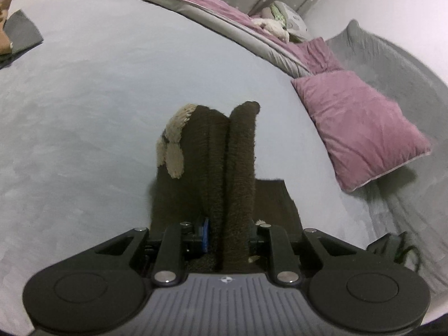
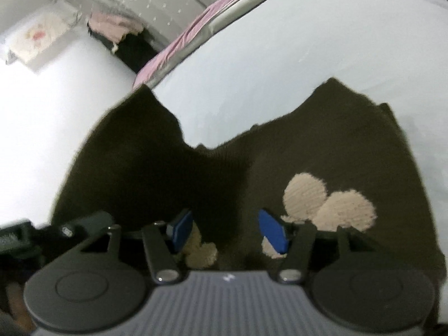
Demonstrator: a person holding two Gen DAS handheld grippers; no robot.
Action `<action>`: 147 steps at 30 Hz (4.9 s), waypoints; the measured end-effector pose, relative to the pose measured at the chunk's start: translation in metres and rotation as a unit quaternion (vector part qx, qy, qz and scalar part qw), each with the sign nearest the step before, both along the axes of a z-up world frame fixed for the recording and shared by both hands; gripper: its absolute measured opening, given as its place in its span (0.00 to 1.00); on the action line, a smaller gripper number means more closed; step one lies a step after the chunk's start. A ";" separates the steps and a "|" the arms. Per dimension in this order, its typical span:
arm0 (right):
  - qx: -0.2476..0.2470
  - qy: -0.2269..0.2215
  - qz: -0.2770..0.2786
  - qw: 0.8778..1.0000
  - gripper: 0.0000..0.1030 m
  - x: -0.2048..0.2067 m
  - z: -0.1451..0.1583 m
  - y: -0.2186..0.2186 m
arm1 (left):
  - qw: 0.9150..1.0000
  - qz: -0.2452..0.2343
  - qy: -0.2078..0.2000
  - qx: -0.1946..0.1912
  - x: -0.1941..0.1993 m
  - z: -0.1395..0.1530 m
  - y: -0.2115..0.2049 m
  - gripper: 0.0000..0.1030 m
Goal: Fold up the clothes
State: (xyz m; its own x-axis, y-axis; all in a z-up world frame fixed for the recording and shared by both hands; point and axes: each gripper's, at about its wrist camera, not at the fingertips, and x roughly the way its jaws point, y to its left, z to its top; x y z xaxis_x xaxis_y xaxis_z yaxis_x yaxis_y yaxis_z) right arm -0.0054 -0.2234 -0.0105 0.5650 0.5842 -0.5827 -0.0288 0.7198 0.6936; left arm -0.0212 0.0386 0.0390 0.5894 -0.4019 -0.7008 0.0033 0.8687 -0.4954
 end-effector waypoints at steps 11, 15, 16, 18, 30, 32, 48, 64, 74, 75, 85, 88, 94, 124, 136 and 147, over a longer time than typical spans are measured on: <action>0.105 0.028 -0.078 0.991 0.60 0.008 -0.010 -0.051 | 0.991 -0.030 0.002 0.131 -0.003 -0.023 -0.096 0.21; 0.129 0.041 -0.084 0.987 0.69 0.016 -0.021 -0.060 | 0.987 -0.041 0.012 0.154 -0.006 -0.039 -0.117 0.23; 0.133 0.044 -0.082 0.987 0.72 0.019 -0.023 -0.061 | 0.986 -0.044 0.013 0.160 -0.006 -0.043 -0.122 0.25; 0.137 0.050 -0.077 0.986 0.72 0.024 -0.028 -0.061 | 0.985 -0.053 0.014 0.164 -0.007 -0.049 -0.129 0.29; 0.143 0.059 -0.061 0.986 0.55 0.033 -0.045 -0.054 | 0.987 -0.138 -0.019 0.077 -0.023 -0.039 -0.102 0.47; 0.131 0.061 -0.059 0.988 0.51 0.033 -0.046 -0.051 | 0.988 -0.147 -0.019 0.049 -0.024 -0.034 -0.091 0.47; 0.089 0.046 -0.051 0.994 0.52 0.023 -0.031 -0.050 | 0.982 -0.157 -0.067 -0.076 -0.016 -0.014 -0.008 0.46; 0.069 -0.034 -0.054 0.996 0.51 0.003 0.002 -0.058 | 0.992 -0.046 -0.105 -0.048 0.013 -0.090 0.059 0.29; 0.097 -0.014 -0.010 0.995 0.51 0.009 -0.002 -0.039 | 0.988 -0.060 -0.115 -0.080 0.008 -0.106 0.055 0.27; 0.092 -0.008 -0.008 0.996 0.51 0.011 -0.006 -0.035 | 0.988 -0.061 -0.116 -0.081 0.008 -0.106 0.054 0.27; 0.096 -0.043 -0.007 0.994 0.17 0.012 -0.002 -0.018 | 0.985 -0.058 -0.144 -0.081 0.001 -0.098 0.050 0.27; 0.104 -0.068 -0.016 0.992 0.17 0.002 0.010 -0.031 | 0.979 -0.071 -0.180 -0.070 -0.006 -0.088 0.045 0.27; 0.106 -0.056 -0.058 0.991 0.17 -0.013 0.005 -0.069 | 0.965 -0.126 -0.223 -0.053 -0.017 -0.081 0.024 0.27; 0.059 0.000 -0.061 0.996 0.65 -0.015 -0.033 -0.088 | 0.953 -0.169 -0.252 -0.020 -0.031 -0.095 -0.006 0.29; 0.046 -0.055 -0.053 0.996 0.24 0.000 -0.009 -0.062 | 0.954 -0.120 -0.275 -0.016 -0.039 -0.094 -0.011 0.30; 0.144 -0.082 -0.081 0.983 0.22 0.010 0.008 -0.103 | 0.939 -0.135 -0.314 -0.038 -0.042 -0.072 -0.032 0.30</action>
State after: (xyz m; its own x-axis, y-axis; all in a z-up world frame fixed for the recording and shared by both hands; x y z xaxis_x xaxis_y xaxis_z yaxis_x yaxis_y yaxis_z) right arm 0.0047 -0.3261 -0.0025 0.7375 0.6051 -0.2998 -0.0583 0.4993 0.8644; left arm -0.0629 0.0067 -0.0331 0.7466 -0.6307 -0.2117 0.5302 0.7562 -0.3834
